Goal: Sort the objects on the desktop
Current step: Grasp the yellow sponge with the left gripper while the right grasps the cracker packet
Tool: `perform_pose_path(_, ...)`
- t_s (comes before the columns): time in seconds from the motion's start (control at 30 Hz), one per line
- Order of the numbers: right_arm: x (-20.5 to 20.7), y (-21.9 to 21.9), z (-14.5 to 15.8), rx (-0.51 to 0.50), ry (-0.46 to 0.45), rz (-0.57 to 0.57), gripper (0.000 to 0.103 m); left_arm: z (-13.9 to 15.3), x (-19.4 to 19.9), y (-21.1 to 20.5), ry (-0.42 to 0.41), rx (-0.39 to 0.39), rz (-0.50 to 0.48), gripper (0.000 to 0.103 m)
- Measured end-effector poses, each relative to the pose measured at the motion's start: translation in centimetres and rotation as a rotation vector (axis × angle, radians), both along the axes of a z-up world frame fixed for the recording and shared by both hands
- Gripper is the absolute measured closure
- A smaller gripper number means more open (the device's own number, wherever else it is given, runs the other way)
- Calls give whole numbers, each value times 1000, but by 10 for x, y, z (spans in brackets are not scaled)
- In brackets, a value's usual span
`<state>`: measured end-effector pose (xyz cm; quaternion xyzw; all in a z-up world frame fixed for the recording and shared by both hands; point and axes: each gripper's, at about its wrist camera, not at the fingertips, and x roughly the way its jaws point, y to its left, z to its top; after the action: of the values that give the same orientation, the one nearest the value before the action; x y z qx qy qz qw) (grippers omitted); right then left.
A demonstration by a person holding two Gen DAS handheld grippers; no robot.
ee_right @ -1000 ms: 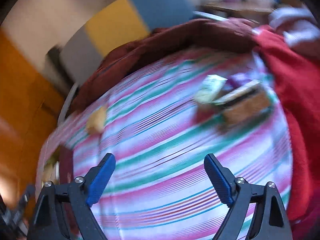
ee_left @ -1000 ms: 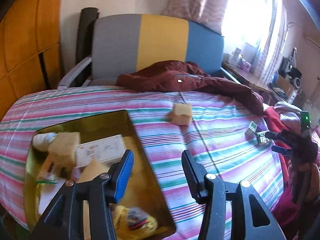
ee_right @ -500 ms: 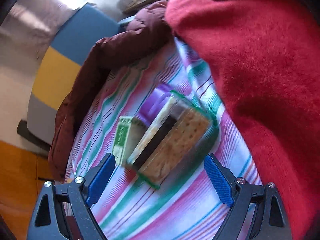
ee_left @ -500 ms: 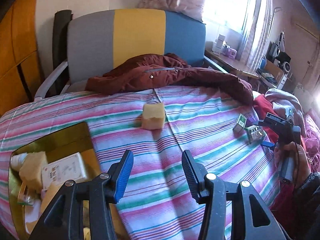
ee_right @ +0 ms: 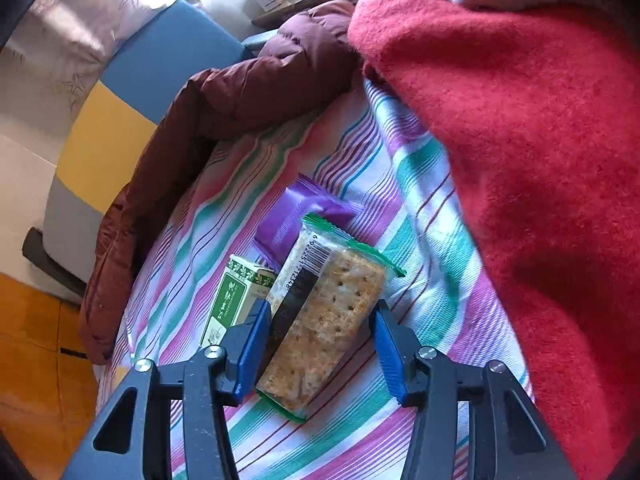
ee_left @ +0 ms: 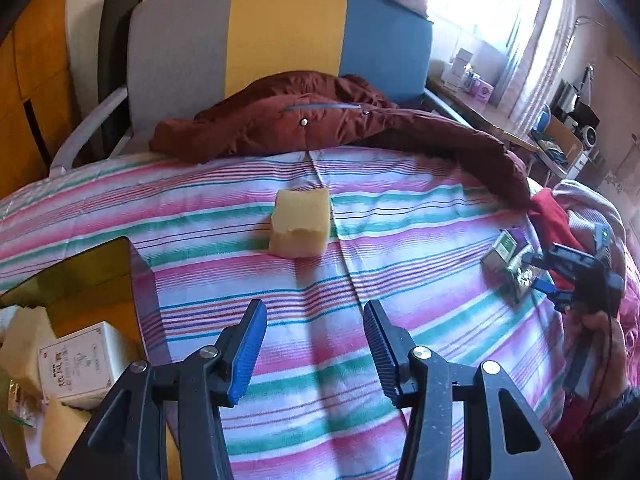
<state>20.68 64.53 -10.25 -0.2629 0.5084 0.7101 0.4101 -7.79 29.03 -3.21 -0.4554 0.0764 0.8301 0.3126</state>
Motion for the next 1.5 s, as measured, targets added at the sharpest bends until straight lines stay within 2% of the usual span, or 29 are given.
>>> perform_pose_path(0.07, -2, 1, 1, 2, -6, 7, 52, -3, -7, 4, -12, -6, 7, 52)
perform_pose_path(0.13, -2, 3, -1, -16, 16, 12, 47, -5, -12, 8, -14, -12, 11, 52)
perform_pose_path(0.23, 0, -3, -2, -33, 72, 9, 32, -5, -18, 16, 0, -28, 4, 52)
perform_pose_path(0.4, -15, -8, 2, 19, -31, 51, 31, -8, -30, 31, 21, -54, -14, 52)
perform_pose_path(0.6, -43, -16, 5, 112, -236, 137, 37, -18, -51, 40, 15, -76, -14, 52)
perform_pose_path(0.8, -45, -20, 4, 117, -299, 179, 43, -28, -68, 48, 2, -90, -23, 45)
perform_pose_path(0.87, -46, -20, 4, 119, -308, 186, 43, -30, -72, 55, 12, -107, -29, 39)
perform_pose_path(1.0, -45, -20, 3, 115, -311, 195, 42, -36, -80, 67, 30, -139, -39, 34)
perform_pose_path(1.37, -52, -21, 1, 116, -320, 208, 39, -60, -96, 92, 61, -247, -51, 31)
perform_pose_path(1.5, -49, -18, 3, 123, -323, 211, 39, -69, -103, 96, 49, -259, -48, 31)
